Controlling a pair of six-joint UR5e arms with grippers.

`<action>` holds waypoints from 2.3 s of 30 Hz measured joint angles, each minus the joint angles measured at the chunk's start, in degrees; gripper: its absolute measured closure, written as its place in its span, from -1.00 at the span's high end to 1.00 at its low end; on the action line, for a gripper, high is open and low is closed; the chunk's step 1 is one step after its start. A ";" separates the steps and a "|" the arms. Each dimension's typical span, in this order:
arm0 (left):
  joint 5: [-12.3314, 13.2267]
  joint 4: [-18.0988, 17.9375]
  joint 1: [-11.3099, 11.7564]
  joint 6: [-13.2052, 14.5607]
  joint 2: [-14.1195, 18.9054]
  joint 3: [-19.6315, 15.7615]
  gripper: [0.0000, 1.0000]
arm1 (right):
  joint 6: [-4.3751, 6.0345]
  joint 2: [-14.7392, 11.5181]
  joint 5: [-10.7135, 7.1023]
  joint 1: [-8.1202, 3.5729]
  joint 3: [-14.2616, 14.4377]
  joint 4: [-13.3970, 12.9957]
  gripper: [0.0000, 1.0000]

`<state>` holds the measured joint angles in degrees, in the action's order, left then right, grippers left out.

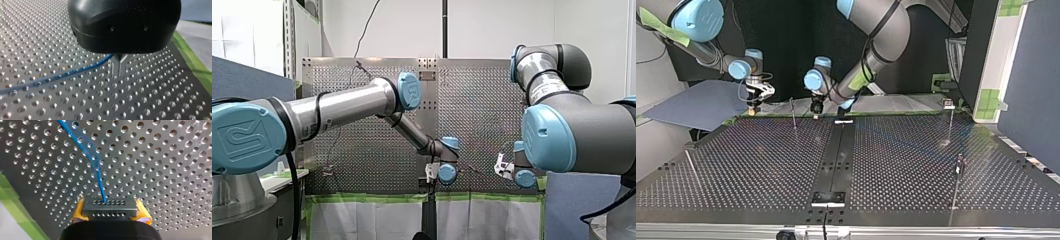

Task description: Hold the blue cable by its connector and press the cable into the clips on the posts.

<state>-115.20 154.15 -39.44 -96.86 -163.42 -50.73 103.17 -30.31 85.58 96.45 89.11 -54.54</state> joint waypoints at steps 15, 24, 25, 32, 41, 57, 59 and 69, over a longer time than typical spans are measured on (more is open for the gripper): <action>0.18 0.70 0.87 0.23 0.03 0.08 -1.00 | 0.03 0.10 -0.05 0.09 -2.69 0.30 -1.00; 0.45 0.88 0.93 0.15 0.03 0.41 -1.00 | 0.14 0.16 -0.03 0.13 -3.45 0.16 -1.00; 0.45 0.88 0.94 0.12 0.02 0.43 -1.00 | 0.17 0.17 -0.03 0.15 -3.53 0.16 -1.00; 0.41 1.59 1.26 -0.21 0.01 0.54 -1.00 | 0.28 0.19 -0.05 0.28 -4.04 0.12 -1.00; 0.45 3.47 1.75 -0.47 0.00 0.57 -1.00 | 0.29 0.19 -0.05 0.62 -4.78 0.29 -1.00; 3.58 3.67 1.30 -0.93 0.08 -0.51 -0.07 | 0.76 0.33 -0.05 1.24 -4.85 0.31 -1.00; 4.19 3.77 1.15 -0.43 0.09 -0.63 0.20 | 1.02 0.34 -0.05 1.28 -4.85 0.31 -1.00; 6.82 7.36 -0.13 3.20 0.48 -1.54 1.00 | 1.97 0.45 -0.04 1.31 -4.85 0.38 -1.00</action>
<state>-108.38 161.51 -39.57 -93.66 -162.94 -52.26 105.14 -29.86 85.54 97.76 84.25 -54.16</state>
